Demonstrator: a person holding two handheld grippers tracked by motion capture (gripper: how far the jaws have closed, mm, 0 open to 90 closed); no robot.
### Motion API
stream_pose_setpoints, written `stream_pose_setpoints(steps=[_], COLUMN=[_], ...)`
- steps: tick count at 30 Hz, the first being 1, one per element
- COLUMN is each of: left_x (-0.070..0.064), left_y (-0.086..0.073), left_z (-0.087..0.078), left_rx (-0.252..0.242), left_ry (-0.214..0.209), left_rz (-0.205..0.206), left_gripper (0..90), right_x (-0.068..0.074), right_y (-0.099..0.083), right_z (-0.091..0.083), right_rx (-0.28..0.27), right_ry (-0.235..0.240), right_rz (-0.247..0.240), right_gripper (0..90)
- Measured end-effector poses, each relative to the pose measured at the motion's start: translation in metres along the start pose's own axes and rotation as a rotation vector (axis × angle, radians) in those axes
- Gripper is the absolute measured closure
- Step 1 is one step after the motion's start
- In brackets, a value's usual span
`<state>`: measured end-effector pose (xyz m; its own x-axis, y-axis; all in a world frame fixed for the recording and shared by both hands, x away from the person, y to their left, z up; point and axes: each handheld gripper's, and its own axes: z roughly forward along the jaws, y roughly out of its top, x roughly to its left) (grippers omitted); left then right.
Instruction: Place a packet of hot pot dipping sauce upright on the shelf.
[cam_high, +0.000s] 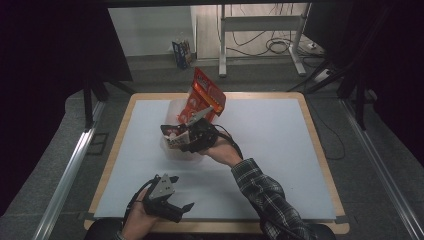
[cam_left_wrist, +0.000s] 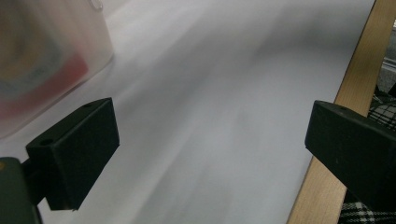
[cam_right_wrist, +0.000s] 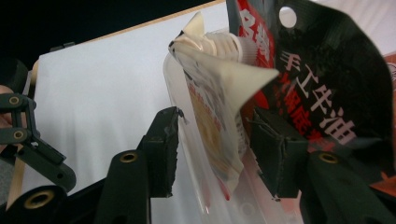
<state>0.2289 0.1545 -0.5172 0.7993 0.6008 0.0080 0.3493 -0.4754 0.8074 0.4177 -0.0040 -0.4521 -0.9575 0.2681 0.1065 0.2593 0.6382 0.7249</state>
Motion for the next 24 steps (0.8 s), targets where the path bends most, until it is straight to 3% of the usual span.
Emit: stream_pose_setpoints(steps=[5, 11, 17, 18, 21, 23, 24], left_x=[0.0, 0.0, 0.0, 0.0, 0.0, 0.0, 0.0], left_y=[0.0, 0.0, 0.0, 0.0, 0.0, 0.0, 0.0], left_z=[0.001, 0.0, 0.0, 0.0, 0.0, 0.0, 0.0], left_rx=[0.003, 0.001, 0.002, 0.001, 0.0, 0.001, 0.004], left_ry=[-0.002, 0.0, -0.001, 0.001, 0.0, -0.001, -0.001], left_rz=[0.003, 0.001, 0.005, 0.005, 0.003, 0.004, 0.006], left_gripper=[2.8, 2.8, 2.7, 2.8, 2.8, 2.8, 2.8], right_x=[0.001, 0.009, 0.019, 0.023, 0.023, 0.019, 0.015], right_y=[0.009, 0.019, 0.029, 0.032, 0.032, 0.029, 0.025], right_z=[-0.002, 0.001, 0.003, 0.002, 0.0, -0.003, -0.005], right_rx=[-0.056, -0.062, -0.079, -0.065, -0.051, -0.034, -0.022], right_ry=[0.053, 0.059, 0.096, 0.071, 0.045, 0.003, -0.001], right_rz=[0.026, -0.002, -0.042, -0.064, -0.068, -0.066, -0.04], right_gripper=[47.7, 46.8, 48.2, 48.2, 47.7, 44.0, 40.9])
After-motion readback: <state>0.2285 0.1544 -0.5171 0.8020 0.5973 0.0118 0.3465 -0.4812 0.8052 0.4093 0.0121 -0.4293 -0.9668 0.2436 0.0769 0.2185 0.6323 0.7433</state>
